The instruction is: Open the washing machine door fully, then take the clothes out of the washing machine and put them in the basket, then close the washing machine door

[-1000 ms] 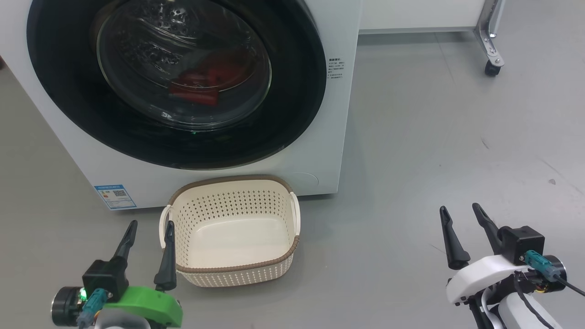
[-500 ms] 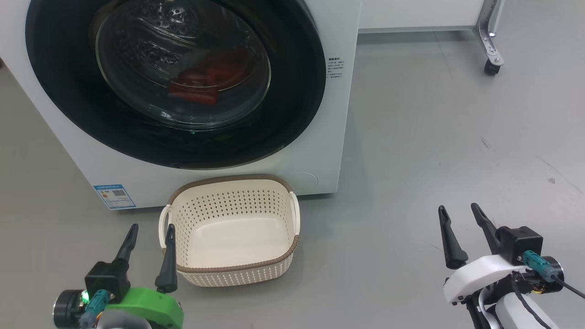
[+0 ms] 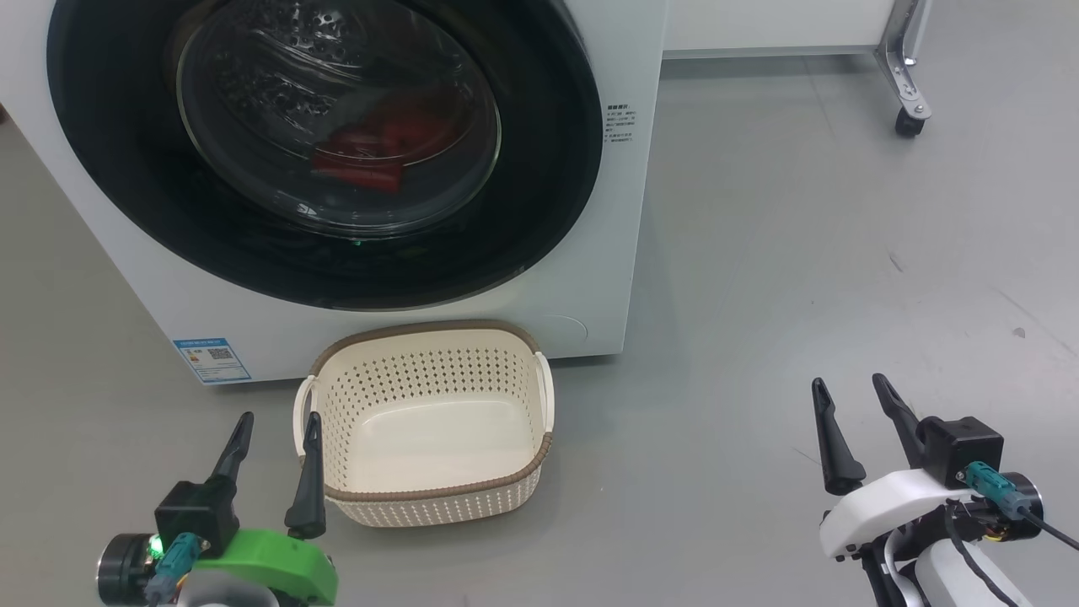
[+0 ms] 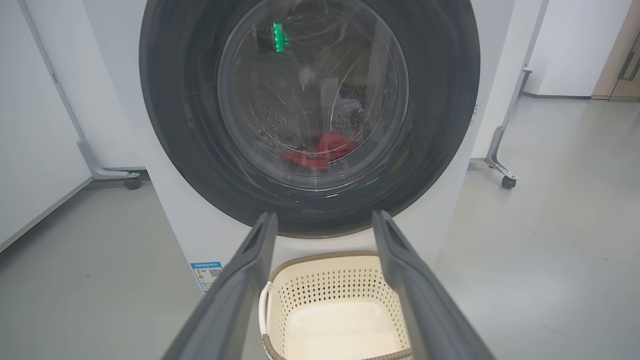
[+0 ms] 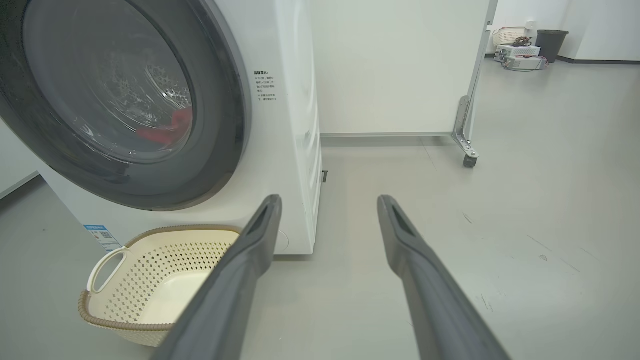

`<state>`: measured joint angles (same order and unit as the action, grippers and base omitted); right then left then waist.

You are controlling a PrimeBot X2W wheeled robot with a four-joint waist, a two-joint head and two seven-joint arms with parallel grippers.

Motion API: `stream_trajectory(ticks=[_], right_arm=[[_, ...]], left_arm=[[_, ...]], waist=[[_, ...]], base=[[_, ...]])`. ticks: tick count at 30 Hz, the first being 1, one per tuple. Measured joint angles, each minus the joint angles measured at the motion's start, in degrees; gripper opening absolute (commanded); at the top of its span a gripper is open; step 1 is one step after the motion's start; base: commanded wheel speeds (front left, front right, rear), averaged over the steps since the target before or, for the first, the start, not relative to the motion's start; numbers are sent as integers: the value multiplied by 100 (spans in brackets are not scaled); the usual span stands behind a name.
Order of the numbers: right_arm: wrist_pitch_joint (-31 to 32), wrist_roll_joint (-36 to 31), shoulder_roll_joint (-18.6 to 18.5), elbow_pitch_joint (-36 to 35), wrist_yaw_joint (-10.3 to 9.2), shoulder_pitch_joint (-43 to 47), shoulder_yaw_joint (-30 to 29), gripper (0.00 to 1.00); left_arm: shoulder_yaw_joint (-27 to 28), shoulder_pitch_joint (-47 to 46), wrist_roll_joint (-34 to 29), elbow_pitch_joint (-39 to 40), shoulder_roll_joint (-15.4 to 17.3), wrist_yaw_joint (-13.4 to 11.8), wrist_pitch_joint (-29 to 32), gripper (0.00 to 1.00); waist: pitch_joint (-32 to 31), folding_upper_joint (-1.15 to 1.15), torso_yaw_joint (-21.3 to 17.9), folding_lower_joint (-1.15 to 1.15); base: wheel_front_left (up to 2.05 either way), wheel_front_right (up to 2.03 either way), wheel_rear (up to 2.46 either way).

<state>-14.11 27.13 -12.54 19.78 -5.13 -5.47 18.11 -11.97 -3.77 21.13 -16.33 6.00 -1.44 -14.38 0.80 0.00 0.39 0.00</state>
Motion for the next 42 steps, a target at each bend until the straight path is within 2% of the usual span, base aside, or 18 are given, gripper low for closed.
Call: stream_trajectory(ticks=[3, 4, 5, 19, 24, 26, 27, 31, 32, 34, 42], right_arm=[[0, 0, 1, 0, 0, 0, -3, 100], [0, 0, 1, 0, 1, 0, -4, 91], [-1, 1, 2, 5, 5, 0, -2, 0], [-1, 62, 23, 55, 163, -1, -4, 0], [2, 324, 118, 56, 339, -31, -69, 0], [30, 857, 360, 44, 492, -35, -271, 0], [30, 857, 360, 44, 492, -35, -271, 0], [219, 2079, 910, 1, 866, -35, -720, 0], [345, 2687, 1092, -14, 1042, -37, -945, 0], [510, 3241, 1129, -24, 1112, -54, -1132, 0], [1357, 5161, 1055, -92, 1123, -478, -1624, 0]], left_arm=[[13, -2, -14, -9, -12, 22, 0, 100], [18, -3, -14, -12, -14, 22, 0, 100], [22, -4, -14, -16, -15, 23, 0, 100], [76, -13, -116, -29, -90, 58, 0, 100], [97, -23, -148, -30, -96, 75, 0, 100], [105, -37, -148, -30, -103, 75, 0, 100], [105, -37, -148, -30, -103, 75, 0, 100], [114, -66, -157, -22, -112, 81, 0, 100], [123, -95, -158, -8, -116, 81, 0, 100], [134, -119, -182, 4, -116, 82, 0, 100], [135, -266, -220, 83, -148, 124, 0, 100]], waist=[[4, 0, 3, 0], [6, 0, 4, 0], [8, 0, 6, 0], [48, 0, 20, 0], [72, 0, 24, 0], [86, 0, 24, 0], [86, 0, 24, 0], [155, 0, 24, 0], [196, 0, 25, 0], [242, 0, 25, 0], [473, 0, 43, 0]], base=[[0, 0, 0], [0, 0, 0], [0, 0, 0], [0, 0, 0], [0, 0, 0], [0, 0, 0], [0, 0, 0], [0, 0, 0], [0, 0, 0], [0, 0, 0], [0, 0, 0]])
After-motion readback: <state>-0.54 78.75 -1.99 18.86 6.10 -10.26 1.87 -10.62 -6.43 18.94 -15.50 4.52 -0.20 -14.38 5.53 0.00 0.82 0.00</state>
